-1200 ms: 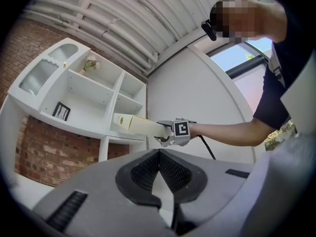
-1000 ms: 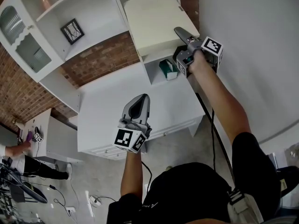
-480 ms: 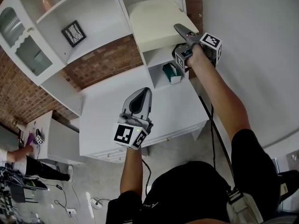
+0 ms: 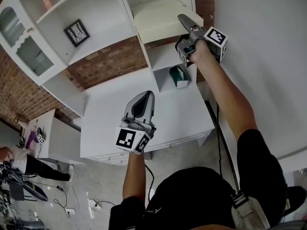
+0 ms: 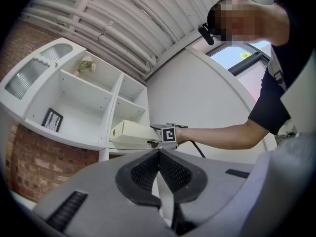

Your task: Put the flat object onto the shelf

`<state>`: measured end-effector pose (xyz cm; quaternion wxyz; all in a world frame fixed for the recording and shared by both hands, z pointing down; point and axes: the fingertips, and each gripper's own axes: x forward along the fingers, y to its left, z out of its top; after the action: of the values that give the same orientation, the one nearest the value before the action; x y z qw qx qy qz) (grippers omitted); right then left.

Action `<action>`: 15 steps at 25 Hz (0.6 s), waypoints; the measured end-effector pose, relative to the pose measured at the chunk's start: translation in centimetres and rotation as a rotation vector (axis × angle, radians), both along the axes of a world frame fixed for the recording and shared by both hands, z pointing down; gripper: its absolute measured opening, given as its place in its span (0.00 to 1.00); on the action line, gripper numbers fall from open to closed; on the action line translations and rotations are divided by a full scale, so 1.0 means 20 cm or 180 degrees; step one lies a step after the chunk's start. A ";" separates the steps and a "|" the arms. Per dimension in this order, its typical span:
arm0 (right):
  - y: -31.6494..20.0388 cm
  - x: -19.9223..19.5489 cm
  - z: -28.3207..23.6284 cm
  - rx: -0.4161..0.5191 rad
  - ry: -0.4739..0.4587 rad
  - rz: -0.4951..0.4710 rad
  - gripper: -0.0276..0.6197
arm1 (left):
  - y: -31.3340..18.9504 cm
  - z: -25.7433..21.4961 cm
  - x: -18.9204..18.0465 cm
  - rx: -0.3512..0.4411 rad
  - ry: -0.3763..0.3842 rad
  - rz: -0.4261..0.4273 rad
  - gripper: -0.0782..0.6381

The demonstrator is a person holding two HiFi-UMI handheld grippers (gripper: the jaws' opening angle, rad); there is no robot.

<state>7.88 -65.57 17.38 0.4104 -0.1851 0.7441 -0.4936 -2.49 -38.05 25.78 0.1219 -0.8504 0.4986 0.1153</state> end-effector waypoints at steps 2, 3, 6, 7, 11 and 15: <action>-0.05 -0.02 -0.01 0.0018 -0.0008 -0.0017 0.55 | -0.02 0.00 0.00 -0.0003 -0.0005 -0.0026 0.11; -0.07 -0.02 -0.01 0.0016 -0.0018 -0.0023 0.55 | -0.03 0.01 0.00 -0.0008 -0.0006 -0.0038 0.11; -0.15 -0.03 -0.02 0.0019 -0.0049 -0.0016 0.55 | -0.07 0.02 -0.01 -0.0033 -0.0005 -0.0067 0.11; -0.18 -0.03 -0.02 0.0022 -0.0060 -0.0013 0.55 | -0.08 0.02 -0.02 -0.0038 -0.0005 -0.0077 0.11; -0.28 -0.07 -0.02 0.0015 -0.0063 -0.0008 0.55 | -0.13 0.03 -0.04 -0.0056 -0.0008 -0.0121 0.11; -0.34 -0.09 -0.02 0.0005 -0.0052 0.0003 0.56 | -0.17 0.05 -0.08 -0.0093 0.0001 -0.0157 0.11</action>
<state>6.03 -72.29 17.03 0.4167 -0.1811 0.7410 -0.4944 -4.14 -41.48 26.71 0.1122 -0.8396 0.5210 0.1051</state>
